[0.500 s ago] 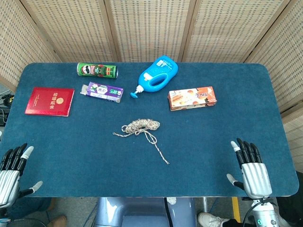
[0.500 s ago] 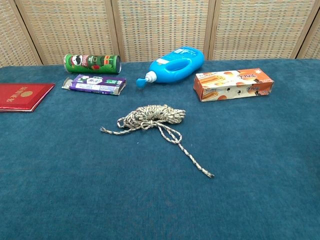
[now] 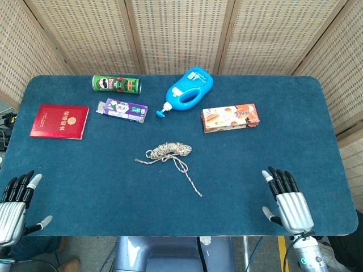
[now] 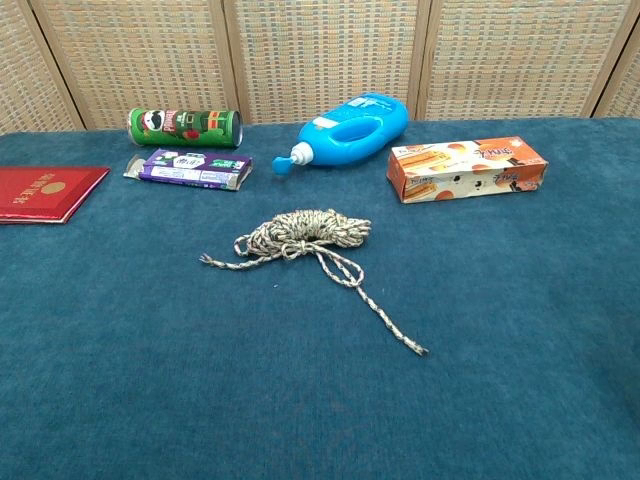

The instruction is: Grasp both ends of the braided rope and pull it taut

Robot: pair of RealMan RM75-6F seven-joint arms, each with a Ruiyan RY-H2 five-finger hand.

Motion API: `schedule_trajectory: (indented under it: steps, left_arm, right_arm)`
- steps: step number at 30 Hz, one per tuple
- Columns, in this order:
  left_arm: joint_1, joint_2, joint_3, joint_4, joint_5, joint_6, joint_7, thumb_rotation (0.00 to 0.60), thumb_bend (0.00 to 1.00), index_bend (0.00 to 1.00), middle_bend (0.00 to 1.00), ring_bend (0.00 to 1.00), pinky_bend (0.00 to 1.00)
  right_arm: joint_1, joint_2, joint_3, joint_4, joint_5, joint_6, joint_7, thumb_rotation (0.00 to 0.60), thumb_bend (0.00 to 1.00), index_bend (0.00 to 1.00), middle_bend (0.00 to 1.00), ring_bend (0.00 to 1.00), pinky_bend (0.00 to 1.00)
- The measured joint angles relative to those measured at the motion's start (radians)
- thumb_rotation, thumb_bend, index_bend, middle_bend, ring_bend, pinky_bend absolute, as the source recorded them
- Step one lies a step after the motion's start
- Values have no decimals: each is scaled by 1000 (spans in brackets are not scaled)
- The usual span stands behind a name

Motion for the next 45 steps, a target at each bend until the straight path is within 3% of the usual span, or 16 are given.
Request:
schedule_trajectory:
  steps: [3, 9, 16, 22, 31, 45]
  left_arm:
    - [-10, -3, -9, -8, -21, -18, 18, 600, 0, 0, 0, 0, 0]
    - [-39, -23, -32, -12, -93, -79, 72, 600, 0, 0, 0, 0, 0]
    - [-64, -38, -40, -24, -141, -127, 123, 600, 0, 0, 0, 0, 0]
    - [-72, -55, -38, -30, -149, -130, 159, 600, 0, 0, 0, 0, 0]
    - [-77, -65, -34, -26, -158, -131, 173, 600, 0, 0, 0, 0, 0]
    - [-80, -68, -26, -25, -162, -128, 176, 600, 0, 0, 0, 0, 0]
  right_arm:
    - [55, 12, 7, -21, 4, -92, 0, 600, 931, 239, 0, 0, 0]
    - [221, 17, 33, -28, 6, -328, -10, 600, 960, 277, 0, 0, 0]
    - [382, -45, 46, 96, 12, -505, 46, 600, 964, 285, 0, 0, 0]
    - [432, -126, 43, 177, 31, -555, -49, 600, 964, 285, 0, 0, 0]
    - [472, -216, 37, 203, 131, -579, -184, 600, 964, 285, 0, 0, 0]
    - [493, -280, -5, 225, 229, -549, -311, 600, 964, 313, 0, 0, 0]
